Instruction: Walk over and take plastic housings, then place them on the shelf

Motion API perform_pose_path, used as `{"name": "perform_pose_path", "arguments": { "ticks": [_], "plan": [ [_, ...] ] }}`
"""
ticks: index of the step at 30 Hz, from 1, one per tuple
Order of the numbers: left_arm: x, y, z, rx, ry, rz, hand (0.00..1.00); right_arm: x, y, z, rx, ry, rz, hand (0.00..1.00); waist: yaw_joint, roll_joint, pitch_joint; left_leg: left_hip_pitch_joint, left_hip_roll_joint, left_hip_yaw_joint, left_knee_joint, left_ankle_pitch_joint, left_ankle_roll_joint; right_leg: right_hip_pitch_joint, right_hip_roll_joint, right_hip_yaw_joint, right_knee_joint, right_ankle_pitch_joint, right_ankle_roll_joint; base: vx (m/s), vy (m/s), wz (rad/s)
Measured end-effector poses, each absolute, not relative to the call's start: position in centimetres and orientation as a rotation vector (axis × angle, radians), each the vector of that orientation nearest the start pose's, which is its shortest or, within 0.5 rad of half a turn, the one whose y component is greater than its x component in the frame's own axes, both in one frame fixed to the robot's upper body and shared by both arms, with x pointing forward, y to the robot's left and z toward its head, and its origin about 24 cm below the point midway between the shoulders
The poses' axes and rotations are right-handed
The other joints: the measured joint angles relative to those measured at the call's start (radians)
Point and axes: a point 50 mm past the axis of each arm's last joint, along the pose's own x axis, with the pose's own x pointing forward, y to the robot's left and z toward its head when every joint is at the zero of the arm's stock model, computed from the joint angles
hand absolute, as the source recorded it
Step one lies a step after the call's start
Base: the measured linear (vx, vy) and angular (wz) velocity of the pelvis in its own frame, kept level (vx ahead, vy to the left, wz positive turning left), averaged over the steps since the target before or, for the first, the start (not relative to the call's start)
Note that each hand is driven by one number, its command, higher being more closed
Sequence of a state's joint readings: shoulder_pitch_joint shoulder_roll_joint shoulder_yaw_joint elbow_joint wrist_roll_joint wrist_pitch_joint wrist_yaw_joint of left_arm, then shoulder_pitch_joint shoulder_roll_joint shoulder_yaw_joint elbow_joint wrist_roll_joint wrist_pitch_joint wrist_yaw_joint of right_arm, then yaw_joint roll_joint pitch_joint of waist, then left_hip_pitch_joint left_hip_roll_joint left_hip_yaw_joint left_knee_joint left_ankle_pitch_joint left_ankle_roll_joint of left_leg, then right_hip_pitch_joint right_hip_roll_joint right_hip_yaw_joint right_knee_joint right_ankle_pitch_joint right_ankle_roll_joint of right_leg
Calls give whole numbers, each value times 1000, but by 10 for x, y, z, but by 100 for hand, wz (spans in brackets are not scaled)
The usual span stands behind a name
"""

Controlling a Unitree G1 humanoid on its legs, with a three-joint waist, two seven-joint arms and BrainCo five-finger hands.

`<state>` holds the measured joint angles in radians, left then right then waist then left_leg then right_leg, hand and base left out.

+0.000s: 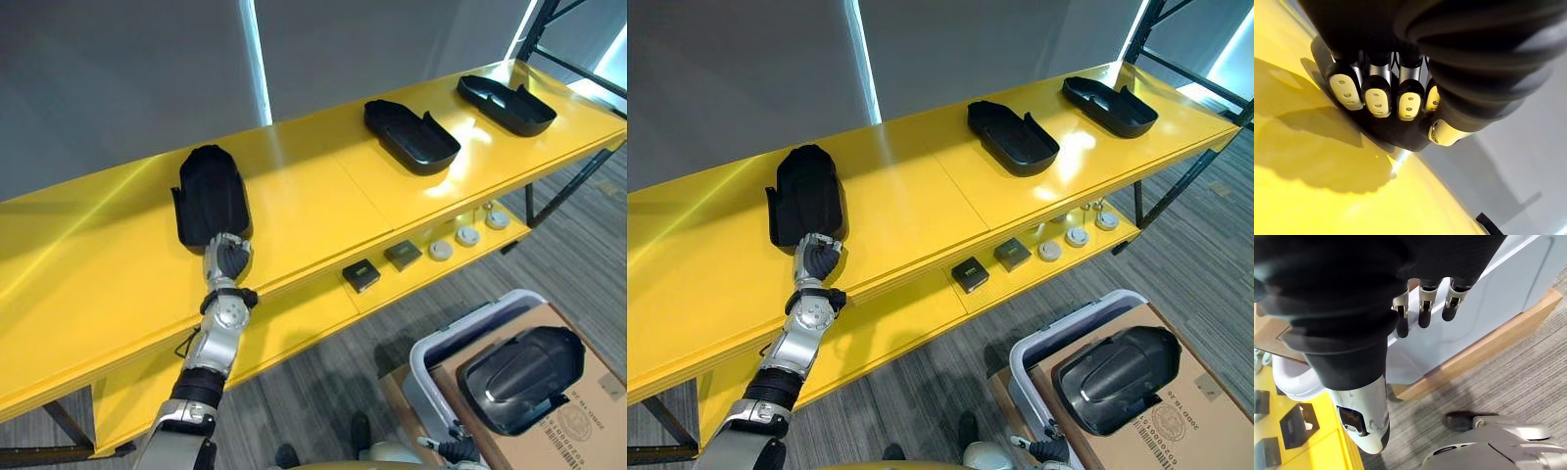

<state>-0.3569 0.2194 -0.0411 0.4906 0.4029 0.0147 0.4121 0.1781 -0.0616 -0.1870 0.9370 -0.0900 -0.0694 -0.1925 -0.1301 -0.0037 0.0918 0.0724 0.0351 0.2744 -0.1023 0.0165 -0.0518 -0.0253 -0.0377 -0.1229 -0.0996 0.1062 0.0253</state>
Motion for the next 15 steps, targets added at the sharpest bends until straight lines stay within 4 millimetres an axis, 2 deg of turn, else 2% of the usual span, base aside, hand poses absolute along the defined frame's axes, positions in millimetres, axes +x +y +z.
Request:
{"name": "perform_pose_path", "arguments": {
  "ticks": [6,8,11,14,15],
  "plan": [
    [320,197,47,664,-1,335,100,82,-214,-153,-151,1030,-373,0,0,1,2,1,0,-1,0,0,0,0,0,0,0,0,0,-22,-2,-1],
    [320,194,56,654,-43,334,100,81,-214,-153,-151,1031,-374,0,3,1,2,0,0,-3,0,0,0,0,-1,-3,0,0,0,-15,-2,4],
    [316,180,88,603,-208,324,100,80,-214,-154,-150,1035,-377,0,5,0,3,-1,-2,-12,0,0,0,4,-3,-12,0,0,0,-1,0,8],
    [298,171,114,523,-372,322,100,79,-214,-154,-150,1040,-379,0,6,1,3,0,-2,-22,0,1,1,10,-3,-26,1,0,0,-5,-2,8],
    [294,170,117,513,-395,323,100,79,-214,-154,-150,1043,-379,0,6,2,3,1,-2,-26,0,1,1,13,-3,-32,1,-1,1,-15,-7,16]
  ]
}}
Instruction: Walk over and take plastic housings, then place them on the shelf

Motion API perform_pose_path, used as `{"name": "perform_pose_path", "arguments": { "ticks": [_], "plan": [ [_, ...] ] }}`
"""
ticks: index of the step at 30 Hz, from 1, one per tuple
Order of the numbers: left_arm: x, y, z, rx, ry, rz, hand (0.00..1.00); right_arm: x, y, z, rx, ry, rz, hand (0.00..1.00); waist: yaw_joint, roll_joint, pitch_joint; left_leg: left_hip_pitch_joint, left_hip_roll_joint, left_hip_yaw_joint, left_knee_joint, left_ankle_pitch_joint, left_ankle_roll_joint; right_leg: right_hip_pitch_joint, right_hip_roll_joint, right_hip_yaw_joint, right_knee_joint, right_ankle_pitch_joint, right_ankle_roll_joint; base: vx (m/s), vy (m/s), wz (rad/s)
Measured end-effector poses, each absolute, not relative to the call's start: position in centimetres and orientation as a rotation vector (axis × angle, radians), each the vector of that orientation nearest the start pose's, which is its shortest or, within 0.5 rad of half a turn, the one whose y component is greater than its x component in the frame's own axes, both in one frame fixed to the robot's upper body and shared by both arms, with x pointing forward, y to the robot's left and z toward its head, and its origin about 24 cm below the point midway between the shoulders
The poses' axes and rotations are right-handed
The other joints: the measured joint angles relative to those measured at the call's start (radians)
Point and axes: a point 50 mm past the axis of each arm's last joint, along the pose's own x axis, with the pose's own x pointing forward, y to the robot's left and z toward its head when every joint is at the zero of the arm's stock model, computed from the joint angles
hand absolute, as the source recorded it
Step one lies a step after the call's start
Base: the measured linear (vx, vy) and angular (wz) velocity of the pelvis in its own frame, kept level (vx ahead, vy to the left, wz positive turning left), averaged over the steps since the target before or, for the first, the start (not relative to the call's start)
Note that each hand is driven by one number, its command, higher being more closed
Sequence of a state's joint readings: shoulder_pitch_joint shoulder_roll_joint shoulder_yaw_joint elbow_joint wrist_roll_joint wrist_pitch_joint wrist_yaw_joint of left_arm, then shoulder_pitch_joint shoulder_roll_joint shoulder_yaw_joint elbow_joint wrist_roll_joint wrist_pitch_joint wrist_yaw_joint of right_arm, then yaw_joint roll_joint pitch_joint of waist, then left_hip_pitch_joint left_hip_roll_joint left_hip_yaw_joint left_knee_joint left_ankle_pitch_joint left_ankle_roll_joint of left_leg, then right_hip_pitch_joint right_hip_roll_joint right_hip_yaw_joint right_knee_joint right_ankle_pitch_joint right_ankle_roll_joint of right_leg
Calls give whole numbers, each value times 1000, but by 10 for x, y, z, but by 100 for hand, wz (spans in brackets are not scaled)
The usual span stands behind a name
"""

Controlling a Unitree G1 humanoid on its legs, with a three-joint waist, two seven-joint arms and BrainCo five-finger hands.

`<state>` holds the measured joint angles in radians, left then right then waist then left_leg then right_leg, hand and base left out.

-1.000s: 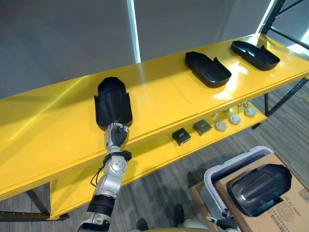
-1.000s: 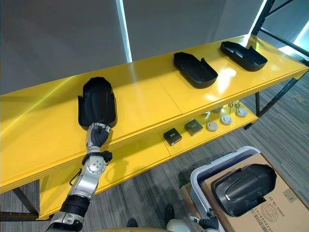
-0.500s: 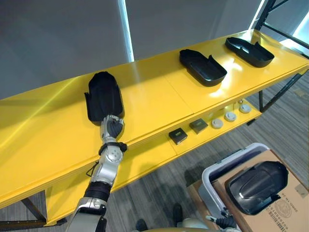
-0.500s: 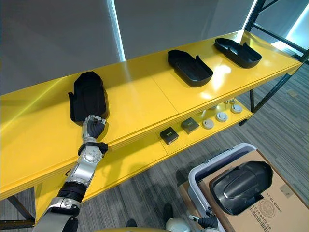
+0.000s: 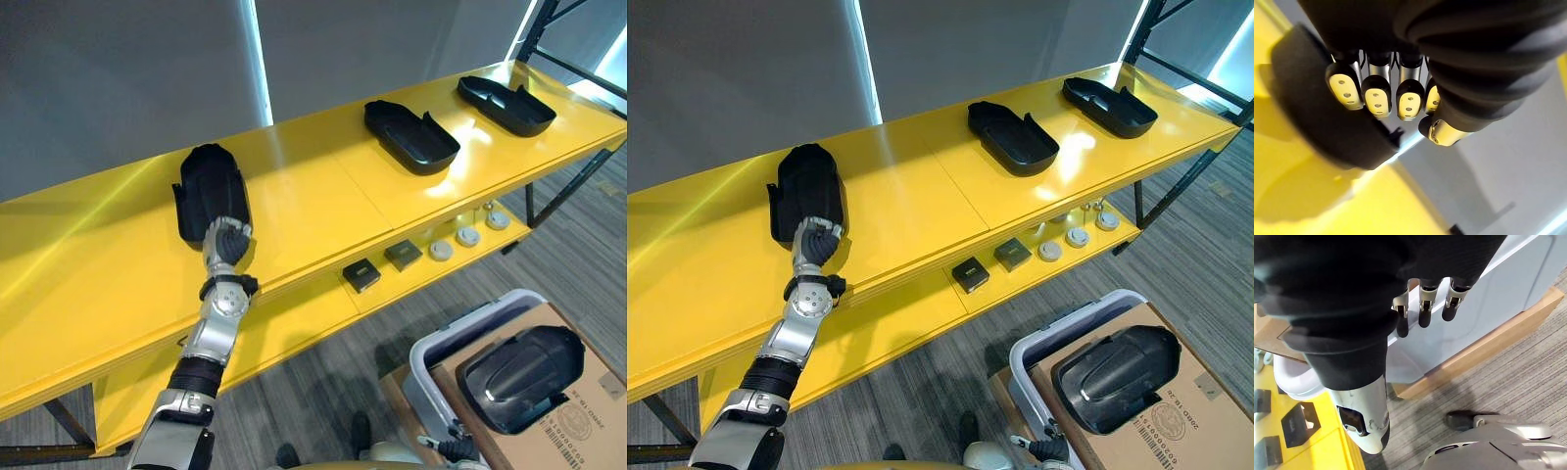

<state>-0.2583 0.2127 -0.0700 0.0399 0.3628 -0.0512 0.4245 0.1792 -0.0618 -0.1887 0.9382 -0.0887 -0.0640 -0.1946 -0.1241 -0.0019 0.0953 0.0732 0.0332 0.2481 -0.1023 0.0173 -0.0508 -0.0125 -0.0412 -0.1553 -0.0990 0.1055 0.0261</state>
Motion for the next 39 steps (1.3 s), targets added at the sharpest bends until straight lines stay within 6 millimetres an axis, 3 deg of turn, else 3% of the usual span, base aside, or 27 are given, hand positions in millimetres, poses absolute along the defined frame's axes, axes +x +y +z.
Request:
{"name": "perform_pose_path", "arguments": {
  "ticks": [5,9,11,14,19,20,21,25,29,32,39],
  "plan": [
    [253,193,130,397,-490,482,100,72,-216,-156,-156,1067,-387,0,8,2,1,0,-2,-32,0,-1,-2,14,-6,-21,0,-6,2,-41,-2,17],
    [216,234,125,259,-477,746,100,64,-222,-157,-171,1089,-416,0,45,1,0,-6,-4,-57,-1,-3,-5,27,-9,-41,1,-17,10,-61,-3,20],
    [193,256,109,220,-403,910,100,63,-228,-157,-171,1097,-440,0,64,-1,-2,-7,-4,-70,-1,-3,-4,27,-11,-53,12,-25,5,-27,-2,15],
    [173,268,82,185,-283,1005,100,59,-229,-158,-166,1116,-454,0,90,-3,-4,-5,-4,-90,-1,2,-2,37,-13,-73,19,-29,4,8,-1,25],
    [136,269,-11,77,188,1044,100,72,-216,-156,-145,1090,-420,0,122,-11,-9,7,-1,-106,-1,-5,3,60,-18,-113,31,-46,4,13,1,20],
    [133,268,-21,78,246,1026,100,76,-215,-154,-141,1072,-419,0,127,-13,-11,8,0,-105,-1,-6,5,61,-18,-115,33,-48,3,3,-1,9],
    [127,264,-40,75,357,983,0,83,-212,-151,-131,1039,-416,0,139,-16,-13,14,0,-105,0,-4,2,67,-18,-118,34,-51,4,0,-2,4],
    [102,245,-96,100,697,819,0,101,-197,-145,-102,967,-374,0,140,-22,-22,32,1,-100,-1,-9,5,84,-19,-120,39,-63,8,-4,0,0],
    [79,221,-135,90,944,666,0,98,-191,-149,-82,995,-360,0,140,-25,-23,38,1,-78,-1,-19,4,80,-18,-102,38,-70,14,-2,4,-12],
    [71,218,-144,128,1009,589,0,96,-194,-152,-70,1019,-380,0,137,-25,-24,42,4,-57,-1,-23,-3,78,-12,-82,27,-70,13,28,-6,-23],
    [79,219,-148,196,1034,478,0,95,-204,-154,-88,1044,-398,0,132,-12,-30,50,0,-47,6,-25,-3,80,-11,-64,9,-68,12,56,-8,-7]
  ]
}}
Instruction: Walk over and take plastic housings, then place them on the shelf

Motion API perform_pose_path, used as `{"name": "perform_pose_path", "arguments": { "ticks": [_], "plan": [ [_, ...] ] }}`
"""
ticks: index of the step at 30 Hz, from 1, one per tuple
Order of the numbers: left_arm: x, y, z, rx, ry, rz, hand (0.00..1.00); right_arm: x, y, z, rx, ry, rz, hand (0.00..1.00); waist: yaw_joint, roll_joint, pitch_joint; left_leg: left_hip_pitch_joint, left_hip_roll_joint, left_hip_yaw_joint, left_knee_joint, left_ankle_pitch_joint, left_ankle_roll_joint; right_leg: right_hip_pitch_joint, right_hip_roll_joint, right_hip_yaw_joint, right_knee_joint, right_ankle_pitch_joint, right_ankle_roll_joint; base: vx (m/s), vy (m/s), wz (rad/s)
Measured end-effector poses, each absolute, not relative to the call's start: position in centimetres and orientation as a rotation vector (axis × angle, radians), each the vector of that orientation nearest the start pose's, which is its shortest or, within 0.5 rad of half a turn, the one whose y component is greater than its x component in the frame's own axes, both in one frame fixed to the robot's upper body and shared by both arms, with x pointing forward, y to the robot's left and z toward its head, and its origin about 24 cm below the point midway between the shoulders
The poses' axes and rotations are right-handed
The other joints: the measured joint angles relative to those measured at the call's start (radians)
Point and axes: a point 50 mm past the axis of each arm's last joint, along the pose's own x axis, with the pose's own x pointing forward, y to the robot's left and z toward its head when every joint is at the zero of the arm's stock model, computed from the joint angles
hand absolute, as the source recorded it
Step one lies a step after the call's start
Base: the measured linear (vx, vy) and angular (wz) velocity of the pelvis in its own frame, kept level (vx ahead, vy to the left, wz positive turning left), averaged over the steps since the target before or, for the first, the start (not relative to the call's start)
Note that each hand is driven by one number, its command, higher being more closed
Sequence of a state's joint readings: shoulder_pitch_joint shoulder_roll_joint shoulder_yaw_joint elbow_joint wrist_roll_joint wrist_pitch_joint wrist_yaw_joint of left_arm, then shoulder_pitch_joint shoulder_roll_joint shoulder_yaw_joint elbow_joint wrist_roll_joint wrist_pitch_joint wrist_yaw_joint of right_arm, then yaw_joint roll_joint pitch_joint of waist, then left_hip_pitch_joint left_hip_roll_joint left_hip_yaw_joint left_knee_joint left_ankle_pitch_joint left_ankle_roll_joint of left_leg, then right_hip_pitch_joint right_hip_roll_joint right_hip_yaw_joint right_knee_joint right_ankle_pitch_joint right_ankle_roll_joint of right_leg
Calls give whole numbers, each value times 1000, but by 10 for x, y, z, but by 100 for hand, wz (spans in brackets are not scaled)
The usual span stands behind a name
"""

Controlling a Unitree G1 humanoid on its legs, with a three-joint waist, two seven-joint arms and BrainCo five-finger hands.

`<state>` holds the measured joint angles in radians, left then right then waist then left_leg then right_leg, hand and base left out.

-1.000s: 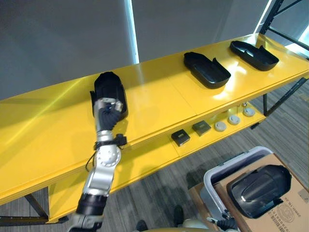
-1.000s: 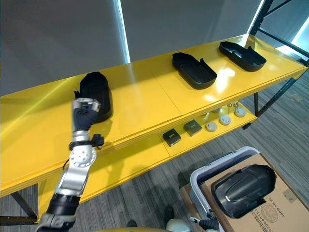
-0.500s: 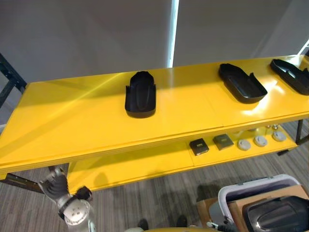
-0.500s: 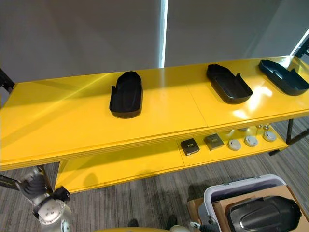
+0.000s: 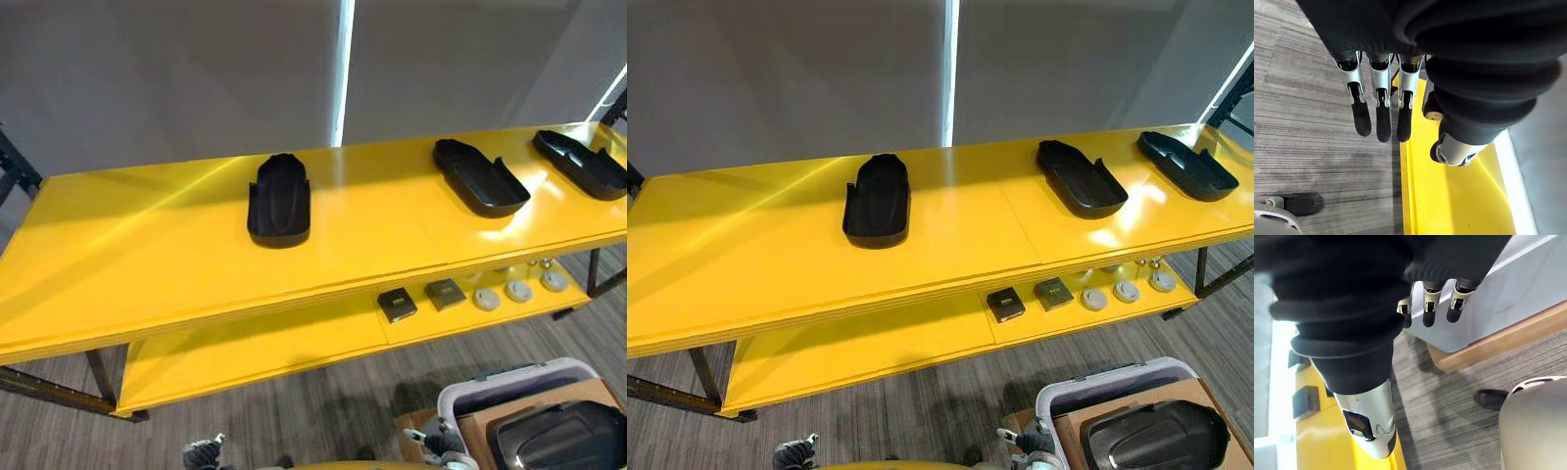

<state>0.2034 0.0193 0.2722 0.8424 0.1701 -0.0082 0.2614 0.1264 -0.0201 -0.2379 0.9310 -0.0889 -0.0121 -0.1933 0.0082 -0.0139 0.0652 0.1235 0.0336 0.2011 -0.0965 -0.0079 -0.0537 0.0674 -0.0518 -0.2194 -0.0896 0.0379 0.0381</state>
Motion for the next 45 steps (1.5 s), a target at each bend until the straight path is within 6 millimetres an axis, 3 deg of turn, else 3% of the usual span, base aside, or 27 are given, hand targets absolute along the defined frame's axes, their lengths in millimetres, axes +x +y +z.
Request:
{"name": "perform_pose_path", "arguments": {
  "ticks": [6,9,12,13,16,19,21,22,23,25,27,29,30,31,33,36,38,40,41,42,44,45],
  "plan": [
    [82,217,-149,227,1037,440,0,103,-205,-153,-92,1041,-391,0,-24,12,9,13,2,23,2,-5,-4,4,4,21,1,0,0,-3,-20,-10],
    [90,215,-147,227,1014,431,0,113,-205,-151,-92,1018,-386,0,-18,17,36,-60,20,31,173,-94,1,-25,5,61,37,0,-1,-81,-14,-34],
    [101,209,-145,210,986,423,0,128,-208,-146,-101,977,-384,0,-16,20,45,-159,15,-104,311,-142,3,-109,5,113,101,-1,0,-96,-20,-53],
    [105,205,-145,195,978,415,0,133,-211,-143,-110,957,-387,0,-15,34,55,-164,20,-150,322,-176,-1,-137,13,133,127,-2,2,-112,9,-60],
    [120,203,-141,184,939,411,0,134,-208,-141,-100,939,-393,0,-19,19,86,-178,24,-89,394,-214,21,-168,13,200,170,3,16,-155,77,-68],
    [125,204,-138,186,917,415,0,146,-206,-135,-99,901,-399,0,-8,9,91,-243,51,63,490,-266,53,-255,24,304,150,23,49,-244,155,-139],
    [130,203,-136,184,903,413,0,151,-206,-132,-100,881,-400,0,13,8,92,-254,69,180,477,-260,80,-297,-11,196,142,18,27,-256,191,-176],
    [130,204,-136,183,903,416,0,155,-205,-130,-99,876,-394,0,12,10,96,-245,79,241,459,-252,94,-328,-44,77,234,7,19,-106,94,-123],
    [130,205,-136,181,904,420,0,154,-205,-131,-99,882,-393,0,10,13,98,-234,86,268,448,-247,98,-331,-54,33,298,-10,1,-125,141,-138],
    [128,212,-136,198,906,429,0,141,-204,-137,-98,927,-395,0,7,20,101,-185,109,343,401,-223,96,-265,-55,-21,455,-106,-11,-127,97,-107],
    [134,221,-132,219,889,434,0,130,-203,-145,-98,984,-392,0,3,14,93,-175,112,385,356,-189,91,-190,-59,-66,482,-166,-14,-103,-36,-73],
    [139,228,-129,239,874,437,0,127,-203,-148,-102,1015,-387,0,8,-5,82,-179,110,425,319,-151,77,-120,-62,-112,412,-179,-8,-105,-121,-81],
    [138,233,-129,256,875,440,0,129,-203,-148,-103,1013,-386,0,10,-32,71,-182,90,441,291,-124,67,-86,-65,-102,301,-171,6,-105,-215,-85],
    [134,236,-131,263,898,439,0,133,-208,-147,-118,1013,-385,0,8,-35,70,-181,73,443,267,-103,59,-68,-56,-93,218,-167,10,-107,-234,-84],
    [129,226,-137,242,930,417,0,135,-217,-145,-153,1008,-391,0,6,-6,72,-173,89,430,267,-82,43,-55,-32,-50,176,-128,-4,-80,-208,-78],
    [118,219,-143,223,969,402,0,130,-225,-145,-159,1017,-416,0,5,18,82,-149,167,435,352,-108,10,-34,21,19,167,-113,-21,-72,-195,-78],
    [113,219,-144,222,981,402,0,125,-228,-146,-152,1026,-435,0,10,20,98,-190,285,408,576,-142,-1,-37,73,95,195,-141,-61,-98,-234,-92],
    [112,218,-144,210,983,401,0,122,-232,-146,-138,1028,-460,0,9,29,111,-231,318,303,699,-134,11,-41,93,136,237,-160,-76,-42,-126,-83],
    [112,216,-145,204,986,391,0,115,-236,-147,-114,1042,-495,0,9,31,122,-272,279,137,745,-158,6,-41,96,183,272,-178,-88,8,-24,-75],
    [112,215,-145,202,986,388,0,114,-237,-147,-111,1043,-502,0,9,33,123,-272,264,110,743,-164,5,-42,96,196,277,-179,-87,16,51,-96],
    [112,210,-146,189,986,377,0,113,-242,-146,-68,1035,-549,0,9,42,124,-289,151,-42,647,-196,-18,-75,80,281,302,-182,-87,33,118,-102],
    [113,209,-146,182,986,376,0,112,-241,-146,-61,1034,-553,0,9,46,125,-288,127,-74,603,-196,-19,-80,78,291,305,-182,-86,48,164,-99]
  ]
}}
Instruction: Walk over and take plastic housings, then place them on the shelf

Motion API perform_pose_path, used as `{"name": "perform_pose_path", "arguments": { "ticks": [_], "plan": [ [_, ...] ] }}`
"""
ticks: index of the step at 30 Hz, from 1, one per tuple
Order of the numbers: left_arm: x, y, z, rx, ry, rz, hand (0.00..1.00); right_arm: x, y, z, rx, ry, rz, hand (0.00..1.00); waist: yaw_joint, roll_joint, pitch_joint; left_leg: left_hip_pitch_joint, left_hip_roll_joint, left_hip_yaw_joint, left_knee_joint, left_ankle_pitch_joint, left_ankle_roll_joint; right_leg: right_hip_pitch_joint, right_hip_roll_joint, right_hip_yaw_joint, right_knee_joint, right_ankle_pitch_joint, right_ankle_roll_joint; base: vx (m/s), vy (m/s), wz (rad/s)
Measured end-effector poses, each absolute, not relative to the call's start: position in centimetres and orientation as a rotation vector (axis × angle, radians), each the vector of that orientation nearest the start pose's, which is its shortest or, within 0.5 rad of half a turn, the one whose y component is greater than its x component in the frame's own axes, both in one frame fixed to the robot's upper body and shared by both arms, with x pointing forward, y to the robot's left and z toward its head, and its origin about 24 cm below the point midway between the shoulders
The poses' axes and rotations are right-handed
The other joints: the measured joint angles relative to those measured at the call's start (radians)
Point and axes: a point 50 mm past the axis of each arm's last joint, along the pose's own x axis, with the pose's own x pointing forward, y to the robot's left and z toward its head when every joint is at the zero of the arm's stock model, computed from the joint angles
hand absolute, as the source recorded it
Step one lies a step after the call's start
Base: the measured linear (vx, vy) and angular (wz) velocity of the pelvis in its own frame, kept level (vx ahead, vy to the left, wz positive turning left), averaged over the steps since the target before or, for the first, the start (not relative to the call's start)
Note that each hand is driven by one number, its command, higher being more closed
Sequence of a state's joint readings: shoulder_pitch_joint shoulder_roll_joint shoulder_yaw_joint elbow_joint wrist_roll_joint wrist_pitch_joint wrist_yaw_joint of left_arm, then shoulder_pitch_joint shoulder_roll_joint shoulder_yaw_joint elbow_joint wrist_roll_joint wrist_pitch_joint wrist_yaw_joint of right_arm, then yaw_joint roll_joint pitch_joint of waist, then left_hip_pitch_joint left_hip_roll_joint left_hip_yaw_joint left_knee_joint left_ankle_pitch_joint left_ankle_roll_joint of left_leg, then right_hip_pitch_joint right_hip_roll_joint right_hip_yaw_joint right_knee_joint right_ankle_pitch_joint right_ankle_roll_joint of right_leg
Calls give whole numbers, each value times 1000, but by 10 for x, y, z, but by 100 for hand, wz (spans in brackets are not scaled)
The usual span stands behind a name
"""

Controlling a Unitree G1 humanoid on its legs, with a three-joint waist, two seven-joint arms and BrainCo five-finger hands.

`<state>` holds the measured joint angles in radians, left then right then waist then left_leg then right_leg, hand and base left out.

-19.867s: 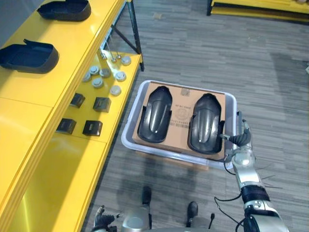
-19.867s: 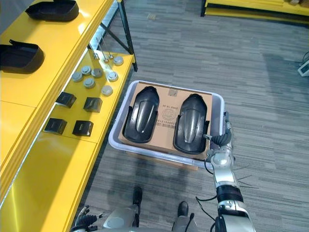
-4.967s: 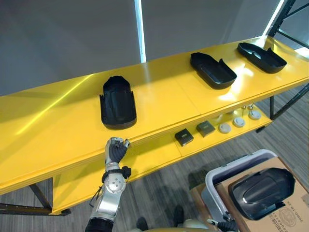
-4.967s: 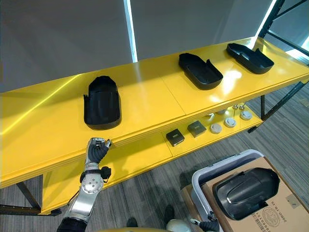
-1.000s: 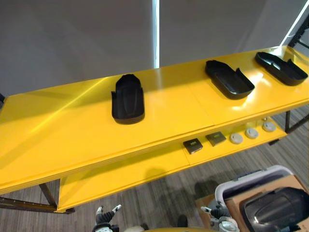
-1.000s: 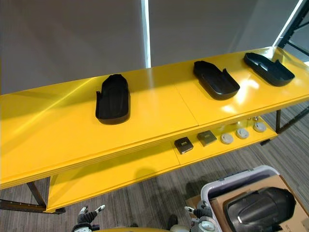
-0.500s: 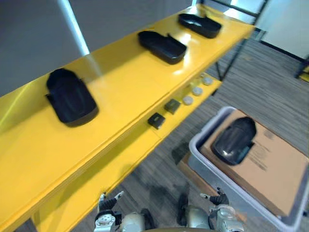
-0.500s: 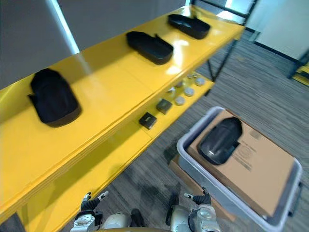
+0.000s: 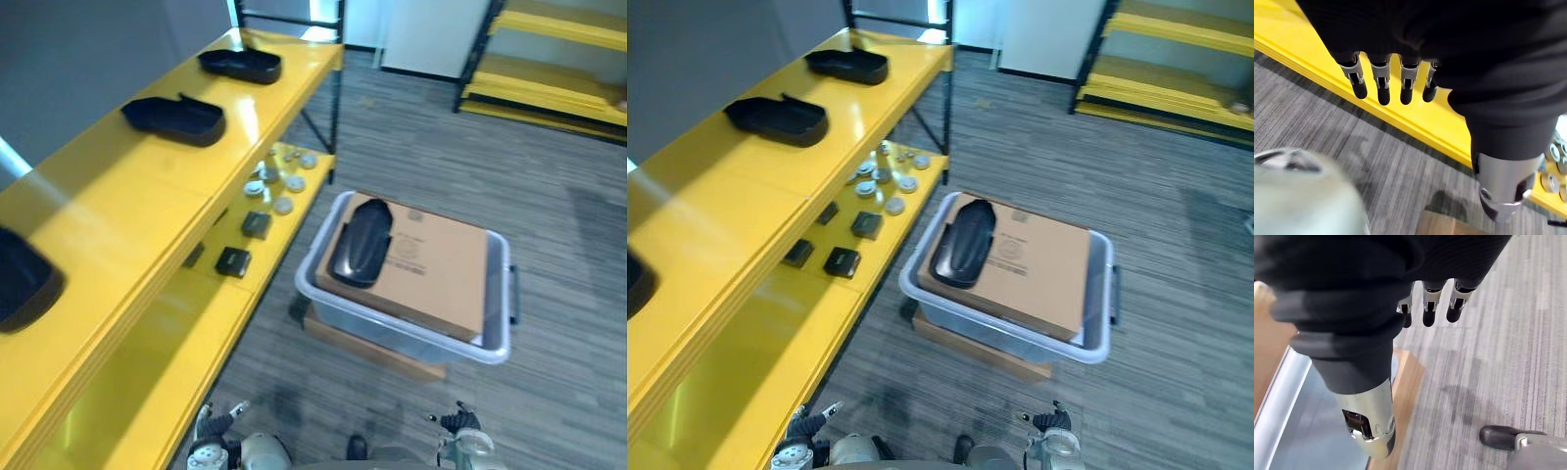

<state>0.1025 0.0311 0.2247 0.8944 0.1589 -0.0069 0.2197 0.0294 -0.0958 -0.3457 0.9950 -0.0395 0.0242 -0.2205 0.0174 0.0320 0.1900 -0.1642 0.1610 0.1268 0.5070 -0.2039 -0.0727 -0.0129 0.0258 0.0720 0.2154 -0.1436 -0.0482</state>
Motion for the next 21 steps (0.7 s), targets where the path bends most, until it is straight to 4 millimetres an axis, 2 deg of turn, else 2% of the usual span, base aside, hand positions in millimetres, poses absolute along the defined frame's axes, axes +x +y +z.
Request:
{"name": "perform_pose_path", "arguments": {
  "ticks": [1,2,3,4,6,11,14,18,21],
  "plan": [
    [112,205,-147,170,990,372,0,110,-241,-147,-57,1039,-558,0,1,15,-9,8,-30,-62,-92,6,-7,-20,4,20,16,-7,21,50,160,-73],
    [111,201,-148,158,994,369,0,108,-242,-147,-50,1041,-566,0,2,29,-14,16,-33,-82,-139,15,-10,-35,13,29,30,-14,31,59,227,-85],
    [111,201,-148,142,994,377,0,106,-238,-148,-16,1043,-588,0,9,33,-18,37,-40,-63,-158,16,9,-41,9,54,64,-38,54,112,202,-55],
    [112,203,-147,141,992,380,0,100,-231,-150,21,1044,-608,0,3,13,-31,49,-54,-35,-174,4,21,-35,-13,55,65,-41,70,188,231,-41],
    [115,201,-147,138,985,375,0,96,-227,-150,44,1038,-624,0,2,-3,-38,68,-77,-19,-184,-2,38,-21,-40,63,64,-48,89,223,192,-9],
    [113,202,-147,128,991,388,0,100,-231,-145,115,983,-695,0,8,-16,-60,129,-115,17,-231,-6,48,26,-83,64,21,-51,116,178,108,-9],
    [111,205,-148,126,1002,405,0,102,-243,-139,185,921,-806,0,9,-17,-74,167,-120,21,-268,-6,48,53,-90,49,2,-50,118,136,11,1],
    [102,203,-151,118,1035,412,0,101,-274,-119,207,794,-994,0,9,-11,-90,221,-120,38,-331,3,52,77,-90,35,-10,-49,118,119,-8,-8],
    [92,199,-153,94,1061,428,0,109,-299,-88,161,620,-1097,0,0,-10,-105,243,-121,40,-367,9,49,80,-90,13,-12,-48,119,101,-10,-1]
  ]
}}
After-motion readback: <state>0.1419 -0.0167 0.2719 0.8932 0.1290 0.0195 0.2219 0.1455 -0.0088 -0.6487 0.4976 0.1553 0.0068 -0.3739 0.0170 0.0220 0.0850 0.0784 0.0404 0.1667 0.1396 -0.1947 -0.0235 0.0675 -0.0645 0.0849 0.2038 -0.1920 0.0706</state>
